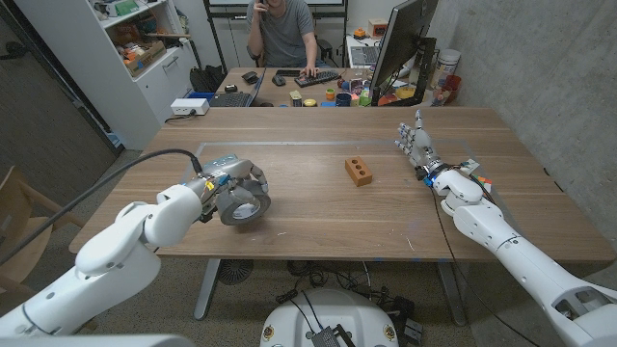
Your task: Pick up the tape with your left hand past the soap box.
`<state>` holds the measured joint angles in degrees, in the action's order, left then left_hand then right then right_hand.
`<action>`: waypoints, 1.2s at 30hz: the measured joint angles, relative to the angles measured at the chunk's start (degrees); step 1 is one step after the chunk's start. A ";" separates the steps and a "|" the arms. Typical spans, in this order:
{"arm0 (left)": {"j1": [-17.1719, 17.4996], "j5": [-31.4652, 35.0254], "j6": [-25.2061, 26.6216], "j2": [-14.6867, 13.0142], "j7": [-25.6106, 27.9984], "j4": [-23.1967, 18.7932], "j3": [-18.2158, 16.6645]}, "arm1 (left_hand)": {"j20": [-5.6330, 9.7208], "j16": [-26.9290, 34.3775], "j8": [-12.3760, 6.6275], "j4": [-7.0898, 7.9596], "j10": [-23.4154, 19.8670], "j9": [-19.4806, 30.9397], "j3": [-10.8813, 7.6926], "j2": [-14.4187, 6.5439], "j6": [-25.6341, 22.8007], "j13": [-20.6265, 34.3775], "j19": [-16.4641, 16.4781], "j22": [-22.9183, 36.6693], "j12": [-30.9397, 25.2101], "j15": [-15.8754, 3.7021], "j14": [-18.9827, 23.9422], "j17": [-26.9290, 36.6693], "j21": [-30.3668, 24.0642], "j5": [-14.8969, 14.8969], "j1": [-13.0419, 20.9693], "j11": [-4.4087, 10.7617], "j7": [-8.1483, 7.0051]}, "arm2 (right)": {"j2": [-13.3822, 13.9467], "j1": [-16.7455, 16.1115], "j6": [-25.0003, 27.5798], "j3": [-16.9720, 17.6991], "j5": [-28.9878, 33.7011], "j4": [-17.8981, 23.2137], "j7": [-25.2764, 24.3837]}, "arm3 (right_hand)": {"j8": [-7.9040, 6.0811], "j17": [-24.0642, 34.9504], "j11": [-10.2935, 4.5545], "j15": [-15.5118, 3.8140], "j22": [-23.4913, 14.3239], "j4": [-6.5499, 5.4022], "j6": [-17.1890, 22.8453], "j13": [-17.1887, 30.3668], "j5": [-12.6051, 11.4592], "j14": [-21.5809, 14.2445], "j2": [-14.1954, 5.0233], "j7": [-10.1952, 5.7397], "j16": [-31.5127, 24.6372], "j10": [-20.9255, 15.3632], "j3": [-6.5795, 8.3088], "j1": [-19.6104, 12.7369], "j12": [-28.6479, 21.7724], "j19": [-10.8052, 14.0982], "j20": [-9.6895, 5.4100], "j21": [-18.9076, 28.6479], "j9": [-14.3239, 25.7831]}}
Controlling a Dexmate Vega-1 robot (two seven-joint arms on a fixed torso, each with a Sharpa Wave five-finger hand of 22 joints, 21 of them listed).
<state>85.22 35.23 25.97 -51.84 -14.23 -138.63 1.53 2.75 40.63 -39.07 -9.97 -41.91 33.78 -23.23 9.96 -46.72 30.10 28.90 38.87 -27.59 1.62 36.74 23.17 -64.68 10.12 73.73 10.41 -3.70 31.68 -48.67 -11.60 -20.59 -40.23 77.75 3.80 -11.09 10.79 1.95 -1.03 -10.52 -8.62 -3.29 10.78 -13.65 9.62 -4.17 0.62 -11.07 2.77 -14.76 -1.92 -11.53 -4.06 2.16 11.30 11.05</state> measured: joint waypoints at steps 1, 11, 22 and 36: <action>0.00 0.12 -0.04 0.00 1.03 0.00 0.00 | 0.05 0.10 -0.88 -0.04 -0.03 1.23 0.36 0.16 -0.02 1.08 -0.37 0.31 -0.48 0.20 0.20 0.00 -1.01 -0.01 0.54 0.03 -0.01 | 0.05 -0.05 0.00 0.04 0.00 0.04 0.00 | 0.00 0.00 0.00 0.00 0.00 0.00 0.00 0.00 0.00 0.00 0.00 0.00 0.00 0.00 0.00 0.00 0.00 0.00 0.00 0.00 0.00; 2.07 1.18 -1.49 4.74 7.50 -0.06 -0.77 | -0.21 1.31 -4.40 0.42 -0.98 6.41 0.83 0.96 0.03 4.46 -0.69 -0.57 -1.47 0.42 0.42 0.00 -3.54 0.35 1.35 0.55 0.05 | 0.45 -0.19 0.00 0.38 -0.06 0.33 -0.22 | 0.00 0.00 0.00 0.00 0.00 -0.24 0.00 0.00 0.00 0.00 0.00 0.00 0.00 0.00 -0.24 0.00 0.00 0.00 0.00 0.00 0.00; -0.68 1.62 -1.39 9.15 10.35 1.09 -3.76 | 0.00 1.64 -6.57 0.41 -1.58 8.39 0.84 1.18 -0.31 6.59 -0.93 -3.56 -2.13 0.51 0.52 0.00 -3.71 0.35 1.57 0.15 0.31 | 0.68 -0.41 0.28 0.45 -0.14 0.81 -0.39 | 0.00 0.00 0.00 0.00 0.00 -0.24 0.00 0.00 0.00 0.00 0.00 0.00 0.00 0.00 -0.24 0.00 0.00 0.00 0.00 0.00 0.00; -16.24 0.86 -3.36 11.05 15.48 6.57 -5.67 | -0.01 2.44 -7.02 0.38 -3.74 7.34 1.80 1.26 -3.17 7.66 -0.24 -6.16 -2.59 1.22 1.37 0.00 -4.43 0.35 1.65 -0.37 0.11 | 0.89 -0.62 -0.63 0.79 -0.28 1.34 0.12 | 0.00 0.00 -0.43 -0.23 0.00 -0.24 0.22 0.00 0.00 0.23 -0.23 -0.22 0.00 0.00 -0.24 -0.23 0.00 0.00 0.00 0.00 0.00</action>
<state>68.98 36.09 22.62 -40.80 1.25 -132.05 -4.14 2.74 43.07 -46.09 -9.59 -45.65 41.12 -21.43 11.22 -49.88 37.76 28.66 32.71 -30.18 2.84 38.10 23.17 -69.11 10.47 75.38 10.04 -3.58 32.57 -49.29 -12.23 -19.81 -40.51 79.09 3.92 -11.09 10.79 1.52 -1.27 -10.52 -8.86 -3.06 10.77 -13.65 9.85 -4.40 0.40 -11.07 2.78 -15.00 -2.15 -11.53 -4.06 2.15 11.30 11.05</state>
